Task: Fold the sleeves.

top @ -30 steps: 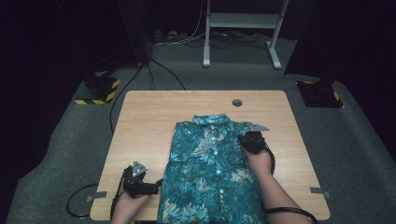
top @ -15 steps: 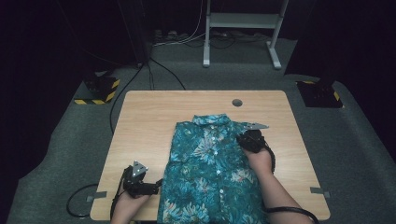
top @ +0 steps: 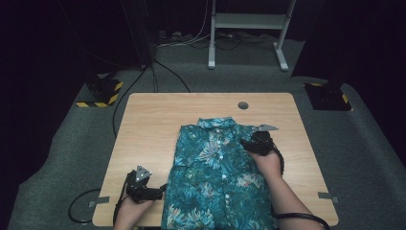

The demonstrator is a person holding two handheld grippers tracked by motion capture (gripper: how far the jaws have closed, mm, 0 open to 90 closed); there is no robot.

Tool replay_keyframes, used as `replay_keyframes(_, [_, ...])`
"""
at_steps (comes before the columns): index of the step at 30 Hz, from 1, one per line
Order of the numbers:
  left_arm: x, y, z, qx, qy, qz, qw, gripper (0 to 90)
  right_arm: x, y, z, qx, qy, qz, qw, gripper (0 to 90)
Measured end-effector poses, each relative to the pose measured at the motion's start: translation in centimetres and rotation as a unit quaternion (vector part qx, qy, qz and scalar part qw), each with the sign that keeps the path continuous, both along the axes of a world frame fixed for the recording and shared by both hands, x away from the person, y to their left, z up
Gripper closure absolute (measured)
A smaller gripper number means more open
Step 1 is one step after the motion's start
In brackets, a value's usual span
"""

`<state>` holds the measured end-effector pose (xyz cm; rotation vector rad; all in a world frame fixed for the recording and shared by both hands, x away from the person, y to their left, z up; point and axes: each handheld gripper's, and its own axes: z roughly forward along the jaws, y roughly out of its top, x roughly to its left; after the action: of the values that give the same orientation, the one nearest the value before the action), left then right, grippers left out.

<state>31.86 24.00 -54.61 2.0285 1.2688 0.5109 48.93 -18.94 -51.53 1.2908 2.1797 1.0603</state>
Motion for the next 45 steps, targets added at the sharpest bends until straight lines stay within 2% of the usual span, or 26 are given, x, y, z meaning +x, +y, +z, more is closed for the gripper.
replay_keyframes(8, [0.0,0.0,0.0,0.002,0.000,0.000,1.0000,1.0,0.0,0.1,0.1,0.014,-0.007,-0.002,0.9999,20.7])
replay_keyframes(11, [0.0,-0.1,0.0,0.003,0.000,0.000,1.0000,1.0,-0.1,0.2,0.3,0.015,-0.011,-0.005,0.9998,9.7])
replay_keyframes(12, [0.0,-0.1,0.0,0.003,0.000,0.000,1.0000,0.9,-0.1,0.2,0.3,0.015,-0.011,-0.005,0.9998,9.7])
replay_keyframes(13, [0.0,-0.1,0.0,0.003,0.000,0.000,1.0000,0.9,-0.2,0.3,0.5,0.023,-0.017,-0.004,0.9996,1.6])
replay_keyframes(14, [0.0,-0.1,0.0,0.004,-0.001,0.001,1.0000,0.9,-0.3,0.3,0.6,0.024,-0.018,-0.005,0.9995,0.5])
replay_keyframes(17, [0.0,-0.1,0.0,0.004,-0.001,0.001,1.0000,1.0,-0.7,0.2,0.9,0.031,-0.031,-0.004,0.9990,0.3])
replay_keyframes(27, [0.0,-0.1,0.0,0.006,-0.001,0.001,1.0000,1.0,-1.6,-0.6,1.4,0.050,-0.031,-0.001,0.9983,0.4])
replay_keyframes(39, [0.0,-0.1,0.0,0.005,-0.001,0.001,1.0000,1.0,-3.0,-1.5,1.7,0.038,-0.052,0.008,0.9979,0.1])
replay_keyframes(45, [0.0,-0.2,0.0,0.007,-0.001,0.002,1.0000,1.0,-3.7,-2.4,1.4,0.035,-0.049,0.006,0.9982,0.2])
